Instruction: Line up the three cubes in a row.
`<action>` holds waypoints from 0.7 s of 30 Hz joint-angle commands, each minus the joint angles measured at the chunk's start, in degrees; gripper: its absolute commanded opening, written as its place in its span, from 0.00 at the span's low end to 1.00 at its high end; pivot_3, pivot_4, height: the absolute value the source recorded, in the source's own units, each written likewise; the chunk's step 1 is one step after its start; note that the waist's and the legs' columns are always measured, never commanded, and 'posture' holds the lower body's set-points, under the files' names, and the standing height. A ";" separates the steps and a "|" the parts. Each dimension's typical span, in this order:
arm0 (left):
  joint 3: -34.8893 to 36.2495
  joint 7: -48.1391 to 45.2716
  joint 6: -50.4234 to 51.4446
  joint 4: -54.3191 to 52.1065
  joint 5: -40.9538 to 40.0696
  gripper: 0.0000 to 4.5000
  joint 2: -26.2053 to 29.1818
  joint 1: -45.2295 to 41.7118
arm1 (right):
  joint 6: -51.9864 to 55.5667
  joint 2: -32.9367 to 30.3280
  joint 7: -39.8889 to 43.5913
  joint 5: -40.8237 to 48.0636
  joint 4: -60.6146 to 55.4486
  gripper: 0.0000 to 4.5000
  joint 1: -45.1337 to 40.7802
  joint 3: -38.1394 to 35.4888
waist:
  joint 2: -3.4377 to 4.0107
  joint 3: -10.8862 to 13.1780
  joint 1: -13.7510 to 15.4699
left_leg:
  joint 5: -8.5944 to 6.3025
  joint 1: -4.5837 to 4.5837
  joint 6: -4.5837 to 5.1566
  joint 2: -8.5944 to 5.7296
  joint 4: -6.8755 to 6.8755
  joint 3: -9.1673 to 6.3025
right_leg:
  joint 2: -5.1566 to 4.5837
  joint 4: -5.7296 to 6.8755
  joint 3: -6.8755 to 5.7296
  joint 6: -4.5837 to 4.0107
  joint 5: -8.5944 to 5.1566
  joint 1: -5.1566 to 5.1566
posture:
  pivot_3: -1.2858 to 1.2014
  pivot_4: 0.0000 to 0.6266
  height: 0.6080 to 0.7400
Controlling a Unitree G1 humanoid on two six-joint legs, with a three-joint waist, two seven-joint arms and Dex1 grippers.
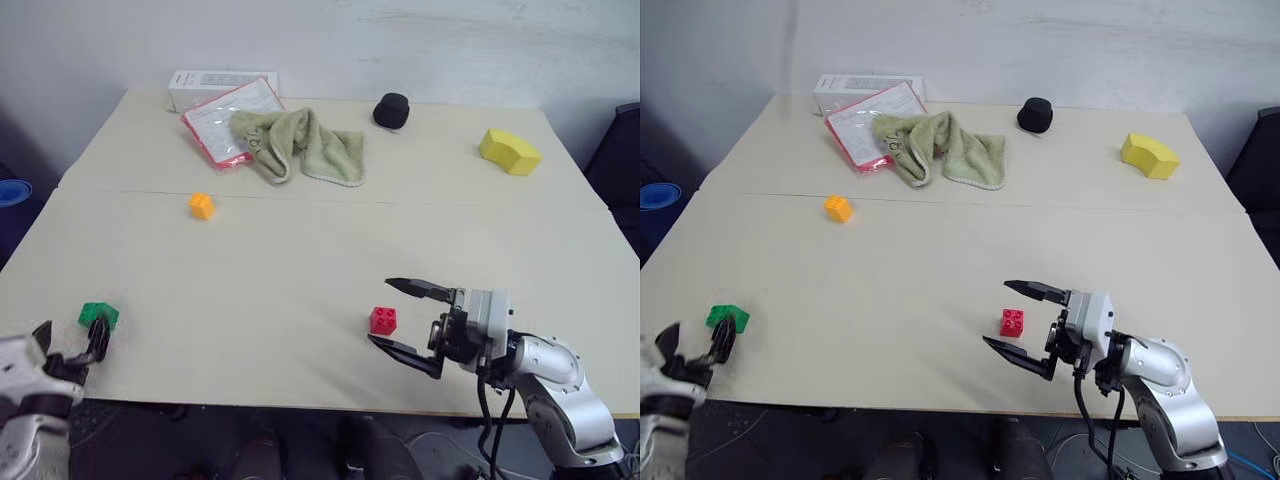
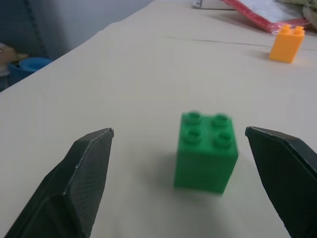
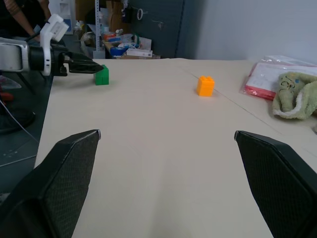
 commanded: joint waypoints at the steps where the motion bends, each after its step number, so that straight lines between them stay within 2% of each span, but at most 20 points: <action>1: -0.65 0.45 1.28 2.05 1.41 1.00 1.27 -0.71 | -0.42 0.07 -0.64 -0.33 -1.43 0.99 -0.09 -0.04 | -0.01 0.00 -0.50 | -0.01 0.01 -0.01 0.02 -0.02 0.03 | 0.01 0.00 0.01 0.00 0.00 -0.01 | 0.52 0.24 1.00; 3: -1.51 -0.06 1.67 2.91 2.27 1.00 1.93 -1.21 | -0.77 0.28 -1.18 -0.64 -1.55 0.99 0.22 -0.16 | -0.01 0.00 -0.74 | -0.01 -0.01 -0.02 0.04 -0.03 0.00 | 0.01 -0.01 -0.03 0.00 0.00 -0.02 | 0.52 0.24 1.00; 6: -1.92 -0.23 1.60 3.82 2.87 0.87 2.02 -0.83 | -1.33 0.33 -1.69 -1.16 -1.77 1.00 0.90 -0.47 | -0.01 0.00 -0.89 | 0.00 0.01 -0.04 0.04 -0.02 -0.03 | 0.00 0.01 -0.05 0.00 0.00 -0.01 | 0.52 0.24 1.00; 14: -3.42 -5.42 -4.70 3.22 3.18 0.33 2.02 -2.18 | -2.82 0.44 -3.27 -2.59 -2.15 1.00 2.96 -0.93 | -0.01 0.00 -1.00 | 0.01 0.04 -0.06 0.04 -0.03 -0.05 | -0.04 0.04 -0.04 -0.02 -0.01 0.00 | 0.52 0.24 1.00; 17: -7.66 -15.22 -4.72 -1.01 -0.75 0.33 4.49 -3.45 | -2.93 -0.42 -3.57 -2.59 -2.97 1.00 4.78 -2.10 | -0.01 0.00 -0.62 | 0.02 0.01 -0.05 0.00 -0.03 -0.09 | -0.11 0.02 -0.10 -0.02 -0.01 0.02 | 0.52 0.24 1.00; 21: -22.05 -33.07 -2.98 -2.48 1.99 0.33 14.49 -10.59 | -3.08 -2.60 -3.12 -2.54 -4.20 1.00 8.93 -5.63 | 0.14 -0.02 0.82 | 0.05 -0.03 -0.08 -0.05 0.01 -0.15 | -0.18 0.02 -0.18 -0.05 -0.02 0.01 | 0.52 0.24 1.00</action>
